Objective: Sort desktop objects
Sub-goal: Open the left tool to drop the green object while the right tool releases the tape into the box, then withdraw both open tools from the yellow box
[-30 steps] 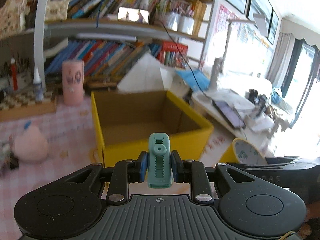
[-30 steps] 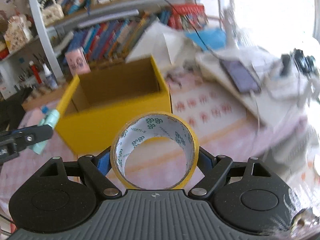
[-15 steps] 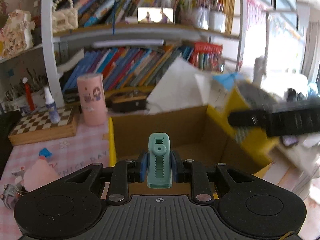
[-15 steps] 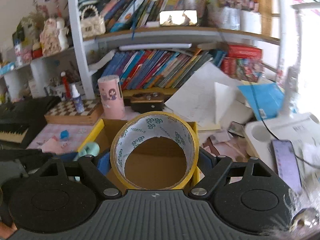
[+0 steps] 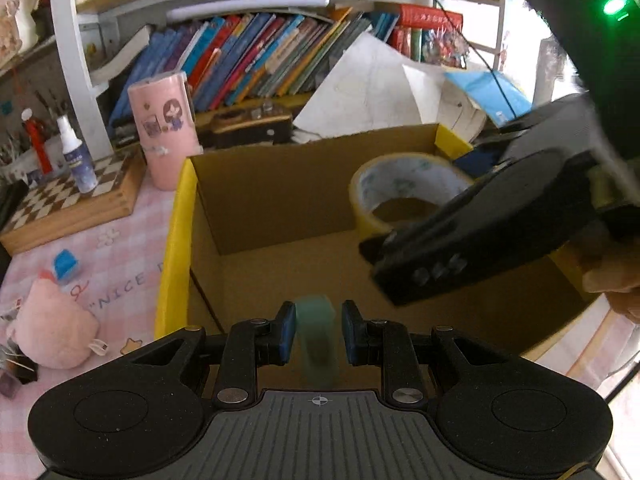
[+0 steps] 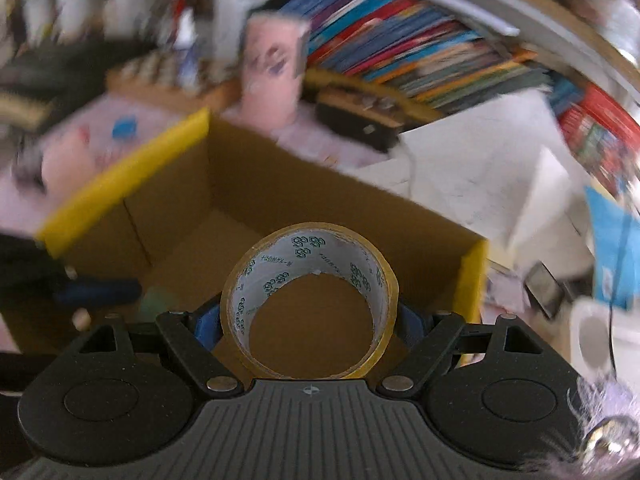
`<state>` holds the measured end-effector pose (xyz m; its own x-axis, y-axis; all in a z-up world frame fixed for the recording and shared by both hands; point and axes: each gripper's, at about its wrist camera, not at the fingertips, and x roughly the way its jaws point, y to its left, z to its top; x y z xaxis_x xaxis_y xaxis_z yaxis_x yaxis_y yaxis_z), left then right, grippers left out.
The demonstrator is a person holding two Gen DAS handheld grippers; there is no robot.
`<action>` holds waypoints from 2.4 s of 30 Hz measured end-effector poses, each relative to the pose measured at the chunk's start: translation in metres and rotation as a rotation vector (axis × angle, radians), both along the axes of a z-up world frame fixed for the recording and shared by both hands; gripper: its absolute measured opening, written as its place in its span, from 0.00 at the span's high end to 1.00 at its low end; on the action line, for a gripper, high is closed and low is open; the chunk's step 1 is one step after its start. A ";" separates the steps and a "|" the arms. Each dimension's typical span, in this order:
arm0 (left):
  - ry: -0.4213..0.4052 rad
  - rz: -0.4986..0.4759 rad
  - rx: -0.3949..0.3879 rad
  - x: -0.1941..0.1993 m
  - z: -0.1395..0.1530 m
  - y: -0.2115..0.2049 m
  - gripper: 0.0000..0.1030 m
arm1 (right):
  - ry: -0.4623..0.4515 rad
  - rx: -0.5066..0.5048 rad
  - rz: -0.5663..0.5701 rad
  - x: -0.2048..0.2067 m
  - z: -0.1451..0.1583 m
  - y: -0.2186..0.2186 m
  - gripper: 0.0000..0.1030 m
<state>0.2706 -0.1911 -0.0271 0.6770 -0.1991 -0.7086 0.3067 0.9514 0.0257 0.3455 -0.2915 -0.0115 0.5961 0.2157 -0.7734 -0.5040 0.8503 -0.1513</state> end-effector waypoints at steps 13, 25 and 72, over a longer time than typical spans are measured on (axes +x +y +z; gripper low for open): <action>0.062 0.003 -0.024 0.006 -0.010 -0.012 0.78 | 0.139 -0.224 0.131 0.011 -0.033 0.006 0.20; 0.021 0.018 -0.026 -0.004 -0.004 -0.017 0.65 | 0.066 -0.242 0.113 0.009 -0.030 0.003 0.15; -0.132 0.310 -0.088 -0.191 0.032 0.149 0.33 | -0.282 0.238 -0.555 -0.272 0.020 0.013 0.13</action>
<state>0.0792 -0.0420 0.0053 0.7998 -0.0265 -0.5997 0.0026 0.9992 -0.0407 0.0735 -0.2780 0.0088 0.8402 -0.0361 -0.5411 0.0500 0.9987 0.0109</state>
